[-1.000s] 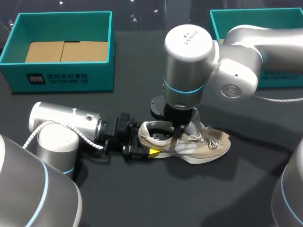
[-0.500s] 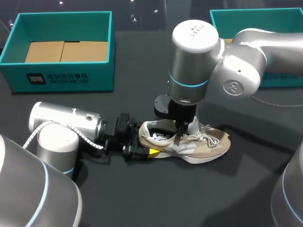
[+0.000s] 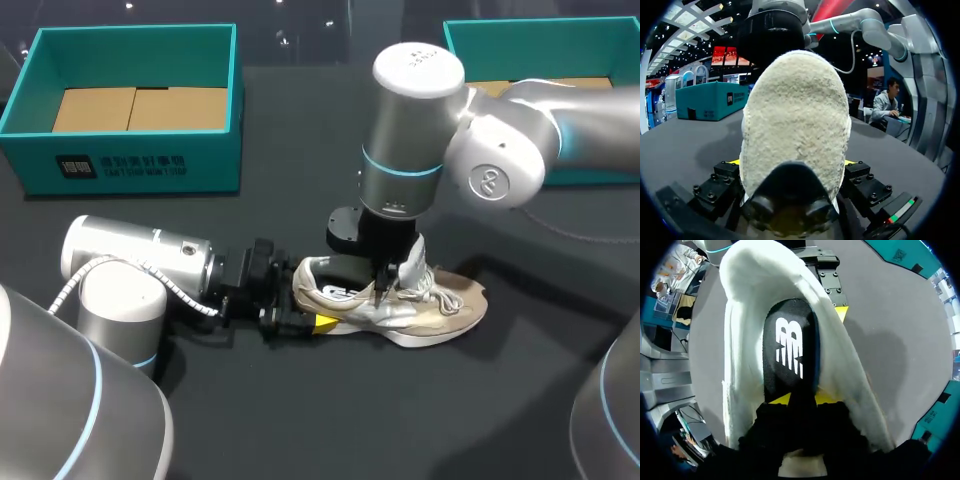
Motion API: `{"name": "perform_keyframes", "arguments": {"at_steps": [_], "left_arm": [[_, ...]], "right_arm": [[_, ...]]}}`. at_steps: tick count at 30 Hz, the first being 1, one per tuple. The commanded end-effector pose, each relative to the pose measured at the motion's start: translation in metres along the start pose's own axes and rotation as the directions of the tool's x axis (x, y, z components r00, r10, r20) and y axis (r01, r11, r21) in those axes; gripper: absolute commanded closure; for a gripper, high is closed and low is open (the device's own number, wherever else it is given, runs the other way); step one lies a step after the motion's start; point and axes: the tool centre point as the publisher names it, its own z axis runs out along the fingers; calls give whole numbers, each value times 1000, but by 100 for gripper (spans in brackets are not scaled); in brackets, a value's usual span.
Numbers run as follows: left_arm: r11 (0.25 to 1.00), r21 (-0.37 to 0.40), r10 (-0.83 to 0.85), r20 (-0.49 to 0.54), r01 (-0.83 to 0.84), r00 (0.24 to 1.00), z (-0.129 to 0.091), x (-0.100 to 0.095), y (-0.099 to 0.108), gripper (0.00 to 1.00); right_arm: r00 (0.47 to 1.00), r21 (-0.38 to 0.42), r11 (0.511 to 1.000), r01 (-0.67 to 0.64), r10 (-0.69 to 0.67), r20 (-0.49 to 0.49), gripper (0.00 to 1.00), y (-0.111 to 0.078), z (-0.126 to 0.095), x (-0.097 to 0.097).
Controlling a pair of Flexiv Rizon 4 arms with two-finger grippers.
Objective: Take the shoe out of the shoebox, open the shoe tongue, remove and reinsert the insole, then place the shoe into the shoebox
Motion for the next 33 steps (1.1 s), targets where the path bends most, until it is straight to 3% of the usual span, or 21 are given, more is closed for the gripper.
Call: {"name": "perform_keyframes", "arguments": {"at_steps": [1, 7, 21, 33], "left_arm": [[1000, 0, 0, 2, 0, 1000, 1, 1, 2, 100], [1000, 0, 0, 2, 0, 1000, 1, 1, 2, 100], [1000, 0, 0, 2, 0, 1000, 1, 1, 2, 100], [1000, 0, 0, 2, 0, 1000, 1, 1, 2, 100]], "right_arm": [[999, -17, 1000, 15, -15, -31, 100, -7, 15, 8], [998, -58, 997, 43, -46, -48, 100, -13, 13, 16], [989, -311, 938, 149, -147, 30, 100, -29, -23, 11], [940, -354, 872, 337, -336, 69, 100, 3, -47, 7]]}}
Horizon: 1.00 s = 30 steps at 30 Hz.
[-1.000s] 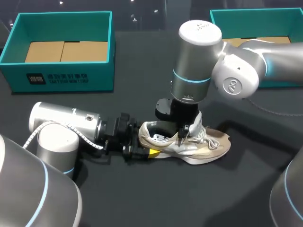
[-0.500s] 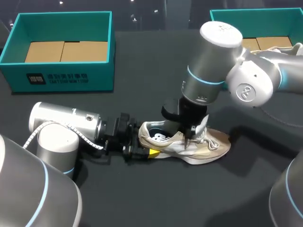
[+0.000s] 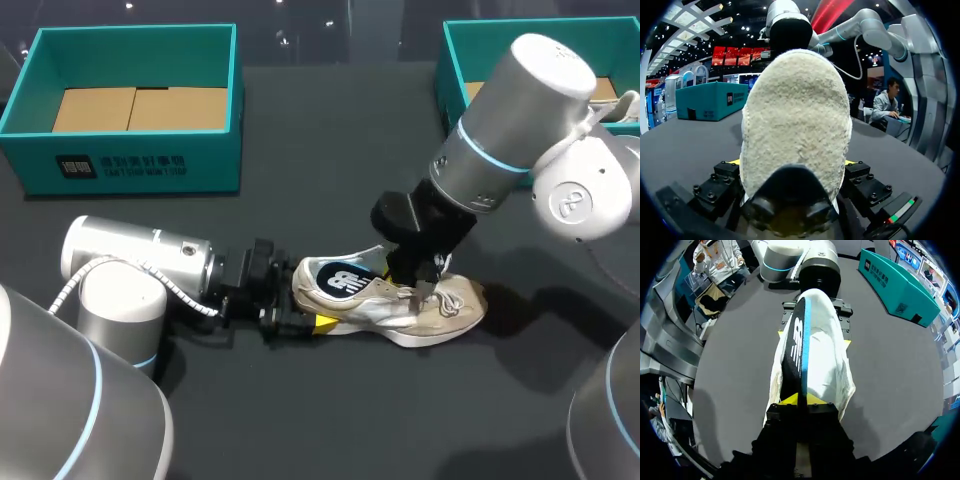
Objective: Take the shoe out of the shoebox, open the shoe tongue, remove and reinsert the insole, then place the shoe into the shoebox
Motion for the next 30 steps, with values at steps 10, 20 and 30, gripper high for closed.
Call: {"name": "perform_keyframes", "arguments": {"at_steps": [10, 20, 30], "left_arm": [[1000, -1, 0, 1, 0, 1000, 1, 0, 2, 100], [1000, -1, 0, 1, 0, 1000, 1, 0, 2, 100], [1000, -1, 0, 1, 0, 1000, 1, 0, 2, 100]], "right_arm": [[985, -24, 985, 169, -169, -19, 100, 49, -9, -5], [975, -7, 978, 207, -206, -79, 100, 78, -4, -4], [987, -81, 990, 112, -120, -109, 62, 85, -4, -10]]}}
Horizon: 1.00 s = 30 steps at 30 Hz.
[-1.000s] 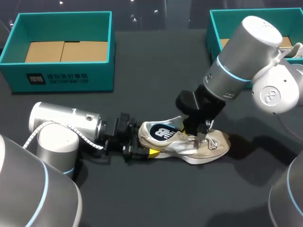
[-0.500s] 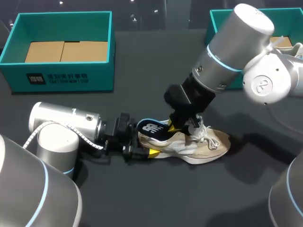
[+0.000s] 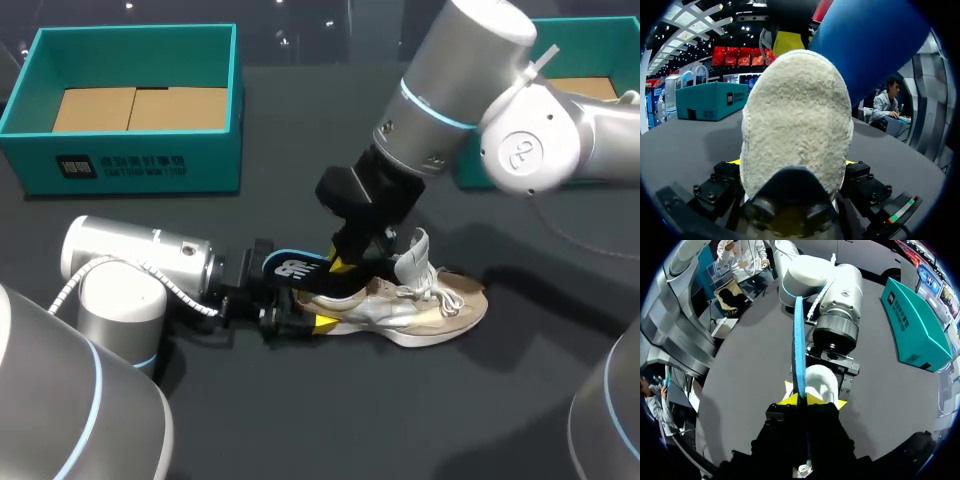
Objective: Take the shoe out of the shoebox, open the shoe tongue, remove and reinsert the insole, then place the shoe into the shoebox
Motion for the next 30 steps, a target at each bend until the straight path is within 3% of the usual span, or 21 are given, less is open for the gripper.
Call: {"name": "perform_keyframes", "arguments": {"at_steps": [1, 4, 7, 14, 30], "left_arm": [[1000, -1, -1, 1, 1, 1000, 1, 0, 2, 100], [1000, -1, -1, 1, 1, 1000, 1, 0, 2, 100], [1000, -1, -1, 1, 1, 1000, 1, 0, 2, 100], [1000, -1, -1, 1, 1, 1000, 1, 0, 2, 100], [1000, -1, -1, 1, 1, 1000, 1, 0, 2, 100]], "right_arm": [[999, -34, 999, -32, 32, -15, 57, -6, 5, -5], [995, -96, 992, -86, 80, -63, 52, -9, 7, -6], [988, -122, 984, -133, 121, -99, 37, -11, 9, -7], [979, -165, 967, -194, 179, -100, 50, -6, 8, -4], [955, -190, 936, -295, 295, -27, 58, 7, 9, 14]]}}
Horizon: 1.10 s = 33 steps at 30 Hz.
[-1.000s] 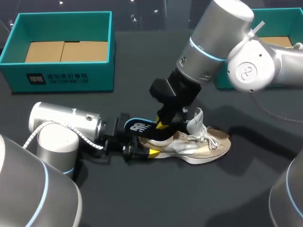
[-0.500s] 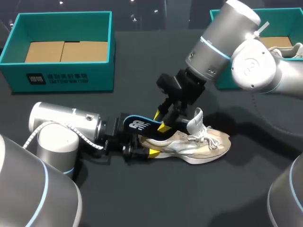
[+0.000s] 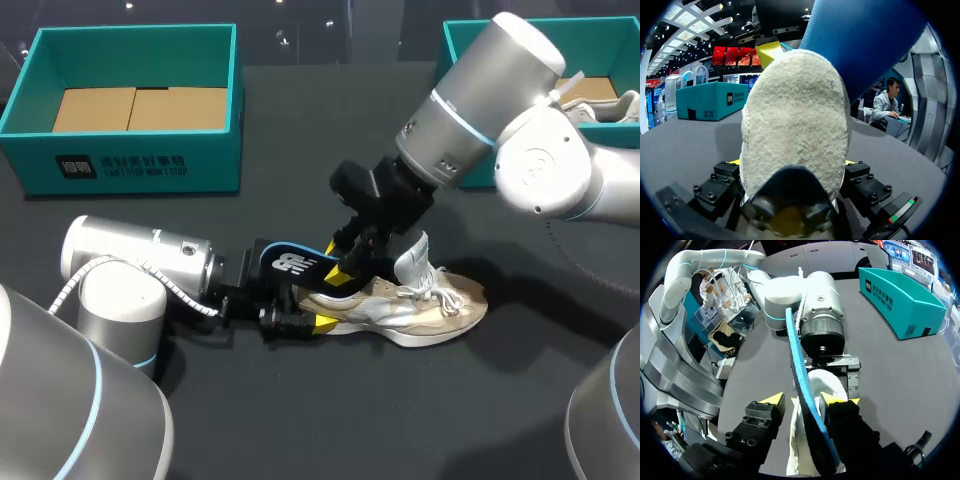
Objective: Take the shoe out of the shoebox, open the shoe tongue, remove and reinsert the insole, then place the shoe into the shoebox
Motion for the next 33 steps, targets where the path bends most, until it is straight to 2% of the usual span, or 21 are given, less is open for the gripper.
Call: {"name": "perform_keyframes", "arguments": {"at_steps": [1, 12, 15, 22, 25, 26, 33], "left_arm": [[1000, -1, 0, 1, 0, 1000, 1, 0, 2, 100], [1000, -1, 0, 1, 0, 1000, 1, 0, 2, 100], [1000, -1, 0, 1, 0, 1000, 1, 0, 2, 100], [1000, -1, 0, 1, 0, 1000, 1, 0, 2, 100], [1000, -1, 0, 1, 0, 1000, 1, 0, 2, 100], [1000, -1, 0, 1, 0, 1000, 1, 0, 2, 100], [1000, -1, 0, 1, 0, 1000, 1, 0, 2, 100]], "right_arm": [[999, -10, 1000, -5, 6, 36, 58, -1, 2, 6], [999, -35, 999, -12, 13, 31, 65, 3, 14, -4], [999, -41, 999, -13, 14, 33, 100, 2, 15, -5], [998, -44, 999, 14, -11, 68, 100, 10, 9, -1], [992, -68, 994, 84, -77, 99, 100, 28, -5, 11], [985, -39, 990, 137, -132, 114, 100, 40, -10, 19], [985, -39, 990, 137, -132, 114, 100, 40, -10, 19]]}}
